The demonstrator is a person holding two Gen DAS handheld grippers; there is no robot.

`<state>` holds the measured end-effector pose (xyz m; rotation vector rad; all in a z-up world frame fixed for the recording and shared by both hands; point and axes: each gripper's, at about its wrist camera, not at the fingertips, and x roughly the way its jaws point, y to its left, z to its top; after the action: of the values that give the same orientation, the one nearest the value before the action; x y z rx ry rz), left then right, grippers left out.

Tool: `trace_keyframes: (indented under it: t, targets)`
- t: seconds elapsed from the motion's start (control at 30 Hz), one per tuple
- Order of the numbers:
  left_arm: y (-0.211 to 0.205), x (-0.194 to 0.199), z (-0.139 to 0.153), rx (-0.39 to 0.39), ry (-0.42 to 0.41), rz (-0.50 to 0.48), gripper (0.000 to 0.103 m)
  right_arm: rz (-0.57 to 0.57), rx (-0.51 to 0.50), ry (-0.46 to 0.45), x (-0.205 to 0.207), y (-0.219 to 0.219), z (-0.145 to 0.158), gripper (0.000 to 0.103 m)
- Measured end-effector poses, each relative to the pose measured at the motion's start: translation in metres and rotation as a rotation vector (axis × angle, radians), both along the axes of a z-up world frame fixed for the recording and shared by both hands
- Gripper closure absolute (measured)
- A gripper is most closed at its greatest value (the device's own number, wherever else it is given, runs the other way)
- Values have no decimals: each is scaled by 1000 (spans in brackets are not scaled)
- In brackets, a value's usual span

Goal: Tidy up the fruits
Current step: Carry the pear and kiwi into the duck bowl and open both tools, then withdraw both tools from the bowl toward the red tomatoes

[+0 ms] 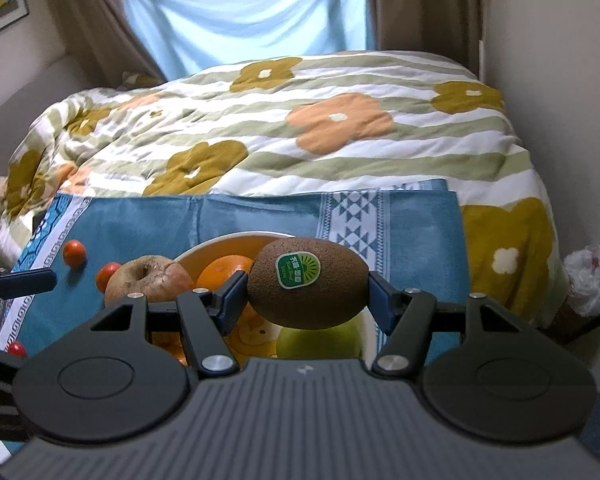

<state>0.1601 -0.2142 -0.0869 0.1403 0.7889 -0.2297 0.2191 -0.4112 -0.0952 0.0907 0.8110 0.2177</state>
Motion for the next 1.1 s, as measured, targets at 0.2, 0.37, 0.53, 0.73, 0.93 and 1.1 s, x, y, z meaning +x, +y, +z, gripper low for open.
trace_keyframes:
  t: [0.2, 0.37, 0.53, 0.73, 0.93, 1.1]
  targets:
    - [9, -6, -7, 16, 15, 23, 6, 91, -49, -31, 12, 1, -19, 25]
    - [15, -10, -7, 21, 18, 38, 6, 152, -65, -59, 14, 6, -26, 25]
    - [16, -16, -5, 17, 17, 43, 6, 164, -91, -79, 9, 9, -27, 17]
    - [19, -24, -7, 15, 30, 60, 5, 121, -78, -99, -5, -1, -22, 0]
    - [27, -38, 1, 8, 9, 82, 5, 99, -66, -106, -21, -7, -12, 0]
    - [34, -50, 12, -4, -13, 107, 5, 98, -71, -120, -34, -6, 3, 0]
